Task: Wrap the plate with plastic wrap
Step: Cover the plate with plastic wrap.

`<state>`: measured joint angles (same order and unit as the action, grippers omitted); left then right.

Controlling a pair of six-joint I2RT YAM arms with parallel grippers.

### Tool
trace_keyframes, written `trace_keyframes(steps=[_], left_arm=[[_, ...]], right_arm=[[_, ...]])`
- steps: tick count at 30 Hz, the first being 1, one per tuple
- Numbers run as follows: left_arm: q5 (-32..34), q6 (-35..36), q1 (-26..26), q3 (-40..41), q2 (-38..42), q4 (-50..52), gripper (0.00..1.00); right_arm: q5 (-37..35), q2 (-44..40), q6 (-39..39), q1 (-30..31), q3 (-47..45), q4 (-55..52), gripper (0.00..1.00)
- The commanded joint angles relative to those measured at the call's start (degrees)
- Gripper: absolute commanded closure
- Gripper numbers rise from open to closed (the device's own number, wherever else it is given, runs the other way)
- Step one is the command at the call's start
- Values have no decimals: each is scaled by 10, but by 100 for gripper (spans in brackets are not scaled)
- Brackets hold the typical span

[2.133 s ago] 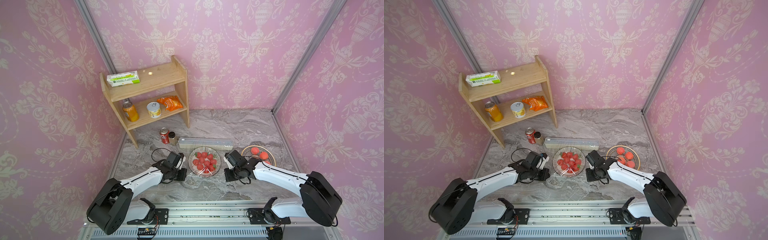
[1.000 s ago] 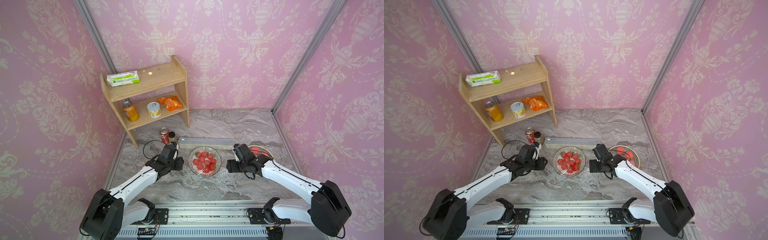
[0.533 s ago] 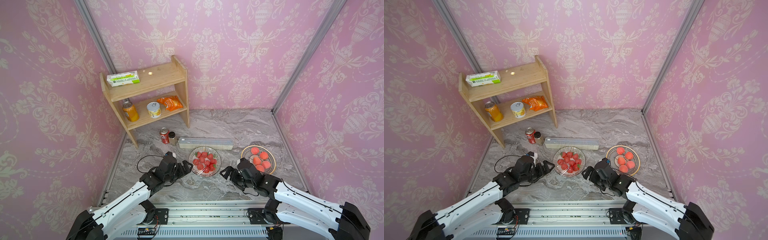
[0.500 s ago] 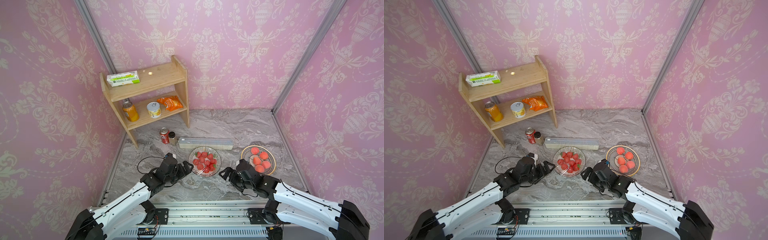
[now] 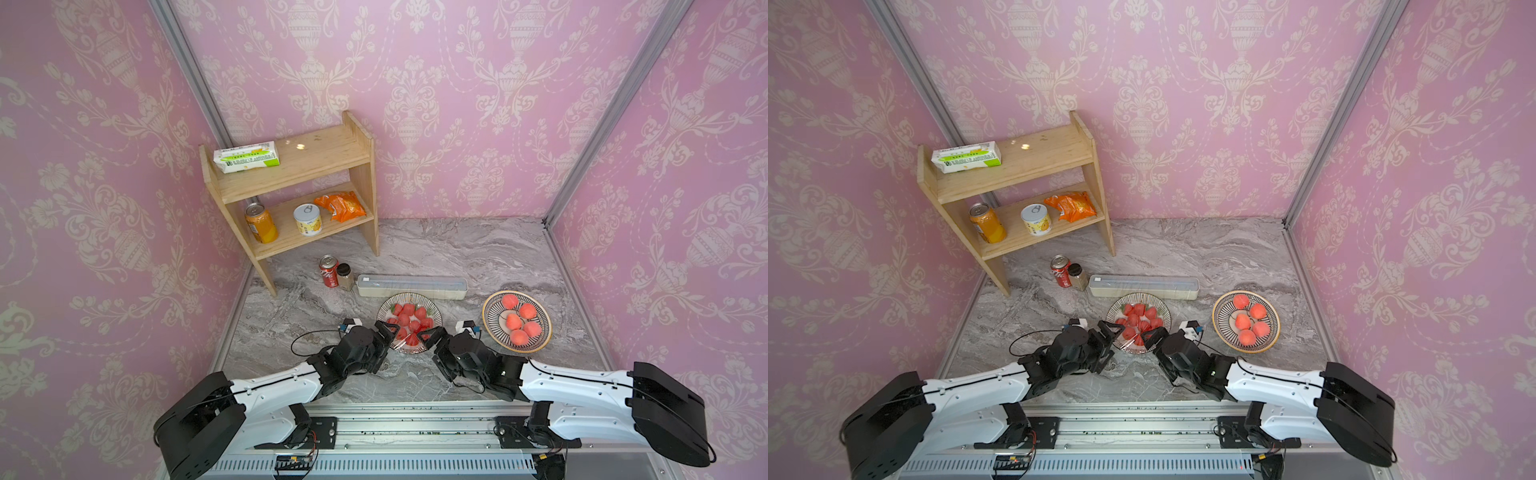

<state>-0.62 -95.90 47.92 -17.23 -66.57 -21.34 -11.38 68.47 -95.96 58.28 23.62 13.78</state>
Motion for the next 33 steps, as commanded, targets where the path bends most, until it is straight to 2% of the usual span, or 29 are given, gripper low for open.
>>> trace_keyframes(steps=[1, 11, 16, 33], left_arm=[[17, -34, 5, 5, -28, -65, 1], [18, -59, 6, 8, -85, -121, 1], [32, -62, 1, 12, -111, -140, 1], [-22, -6, -87, -12, -145, -133, 1]], right_arm=[[1, 35, -27, 4, 1, 53, 0], [16, 104, -39, 2, 21, 99, 0], [24, 104, -19, -17, 28, 85, 0], [87, 88, 64, -122, 34, 40, 0]])
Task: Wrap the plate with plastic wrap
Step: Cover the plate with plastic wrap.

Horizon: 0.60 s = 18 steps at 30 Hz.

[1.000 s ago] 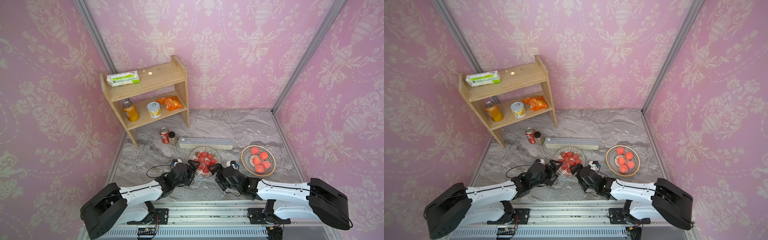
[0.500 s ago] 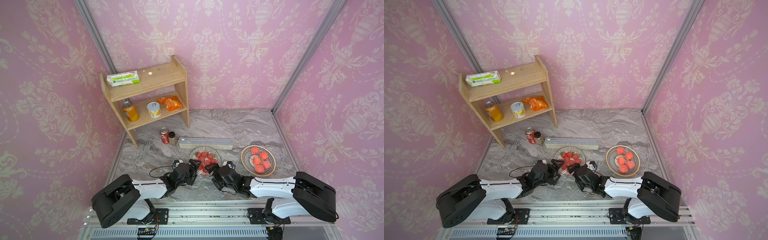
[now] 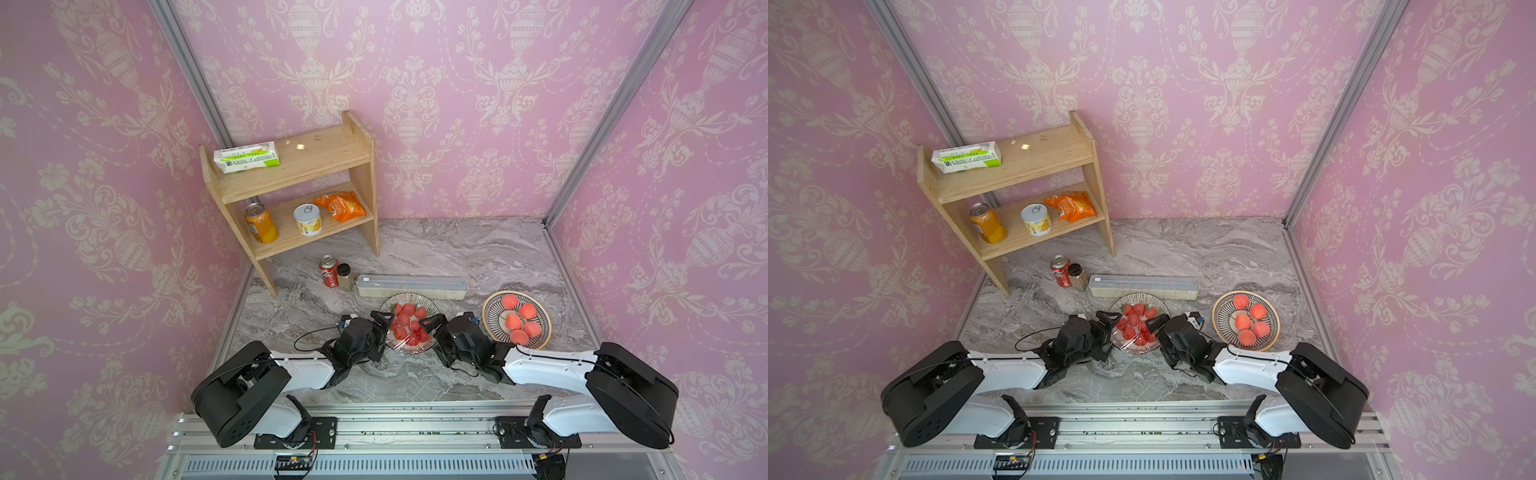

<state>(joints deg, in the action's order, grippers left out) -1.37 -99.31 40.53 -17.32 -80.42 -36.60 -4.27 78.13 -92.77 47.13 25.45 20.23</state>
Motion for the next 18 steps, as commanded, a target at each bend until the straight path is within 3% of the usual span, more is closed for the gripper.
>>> trace_keyframes(steps=[1, 18], left_arm=[[-17, 34, -17, -14, -7, 22, 1], [-65, 87, -72, -74, -59, 30, 1]], right_arm=[[21, -8, 40, -15, 18, -28, 0], [76, 22, 122, -80, 60, -61, 0]])
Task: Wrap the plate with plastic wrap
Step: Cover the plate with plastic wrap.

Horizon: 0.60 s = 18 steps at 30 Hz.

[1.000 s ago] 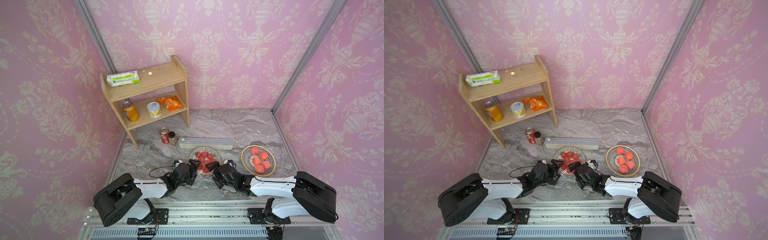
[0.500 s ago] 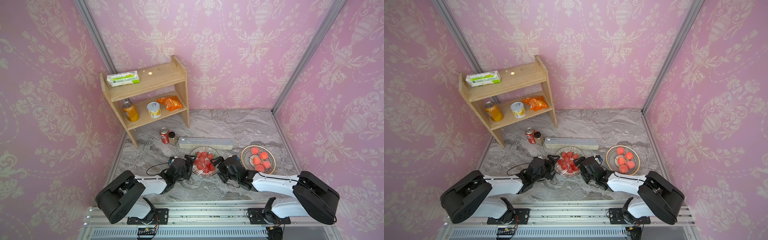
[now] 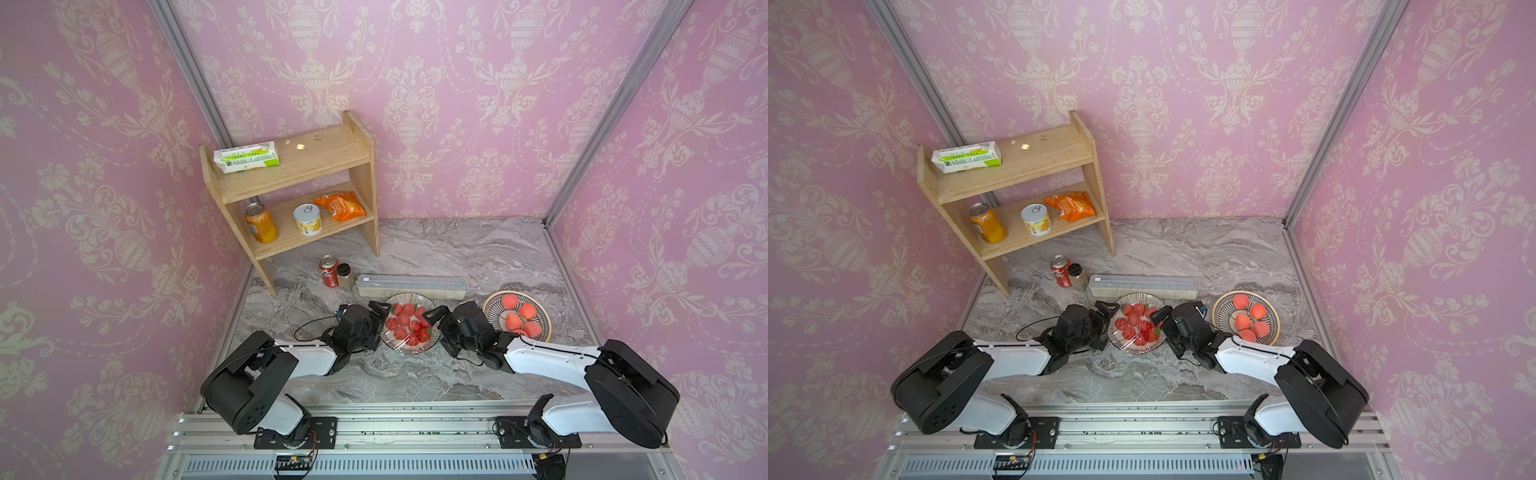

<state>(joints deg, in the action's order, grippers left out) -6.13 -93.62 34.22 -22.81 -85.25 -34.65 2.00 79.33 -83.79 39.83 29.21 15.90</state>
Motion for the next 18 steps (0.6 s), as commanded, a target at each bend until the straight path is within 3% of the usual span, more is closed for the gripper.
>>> trace_keyframes(steps=[1, 18], left_arm=[[-20, 35, -11, -24, -14, 16, 1], [-48, 83, -31, -72, -41, 56, 1]], right_arm=[[16, 13, 38, -10, 27, -23, 0], [37, 59, 104, -29, 90, -89, 0]])
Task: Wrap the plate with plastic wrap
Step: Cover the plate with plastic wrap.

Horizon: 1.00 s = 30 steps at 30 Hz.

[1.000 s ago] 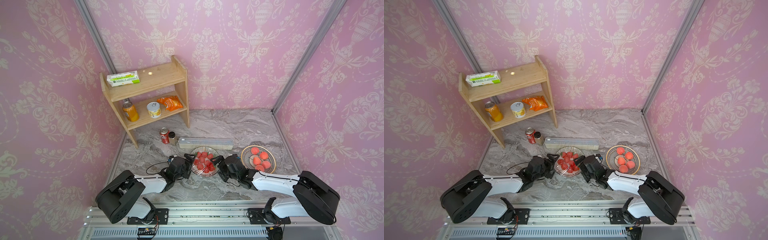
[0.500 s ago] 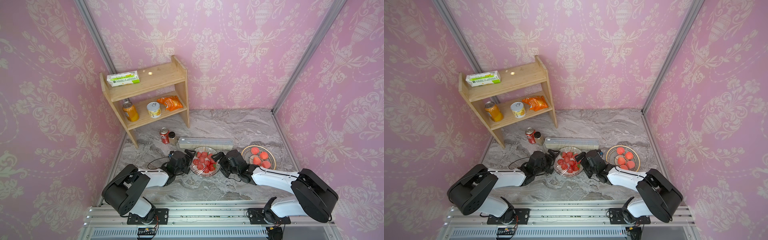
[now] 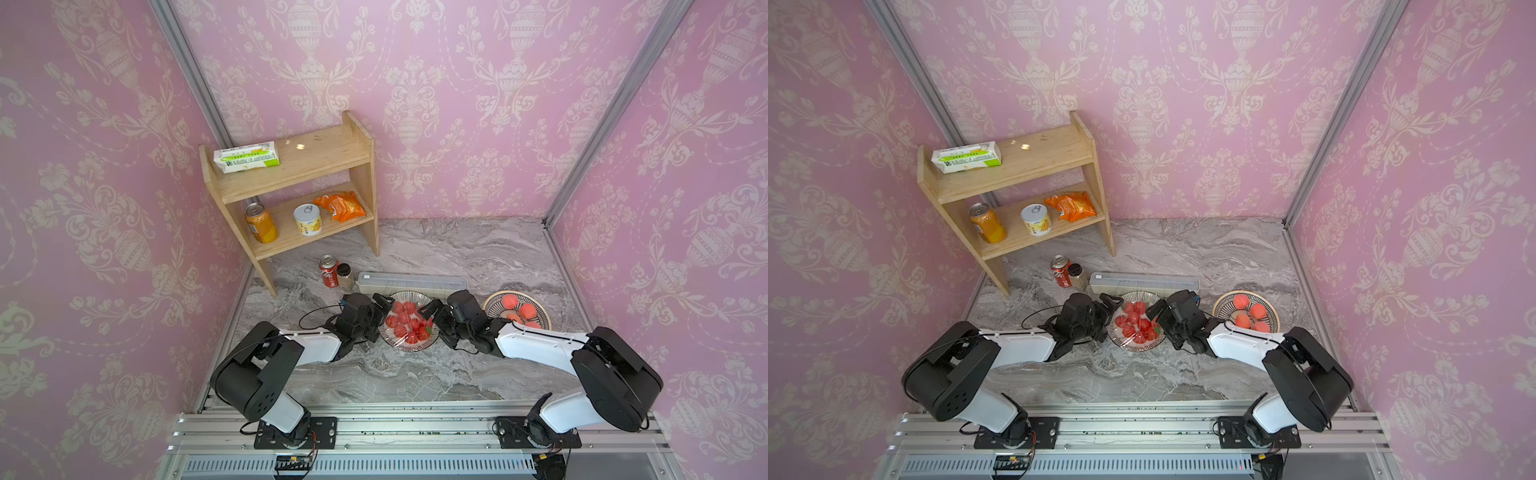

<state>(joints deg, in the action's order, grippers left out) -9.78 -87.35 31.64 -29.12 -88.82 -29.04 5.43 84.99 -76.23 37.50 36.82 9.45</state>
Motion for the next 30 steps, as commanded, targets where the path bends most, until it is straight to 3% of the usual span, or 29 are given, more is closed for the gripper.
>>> trace_keyframes(steps=[1, 6, 11, 21, 30], left_arm=[[-9, 23, -7, -6, -3, 1, 1], [-10, 61, -32, 5, 30, 50, 1], [-27, 97, -57, 1, 47, 70, 1], [-100, 108, -60, -49, -34, 12, 1], [-119, 96, -41, -37, -12, 3, 1]], right_arm=[[-1, -2, 36, -9, 14, -31, 0], [-19, -55, 110, -32, 15, -127, 0], [5, -93, 152, -61, -1, -146, 0], [80, 0, 163, -60, 48, -76, 0], [115, 11, 155, -47, 61, -58, 0]])
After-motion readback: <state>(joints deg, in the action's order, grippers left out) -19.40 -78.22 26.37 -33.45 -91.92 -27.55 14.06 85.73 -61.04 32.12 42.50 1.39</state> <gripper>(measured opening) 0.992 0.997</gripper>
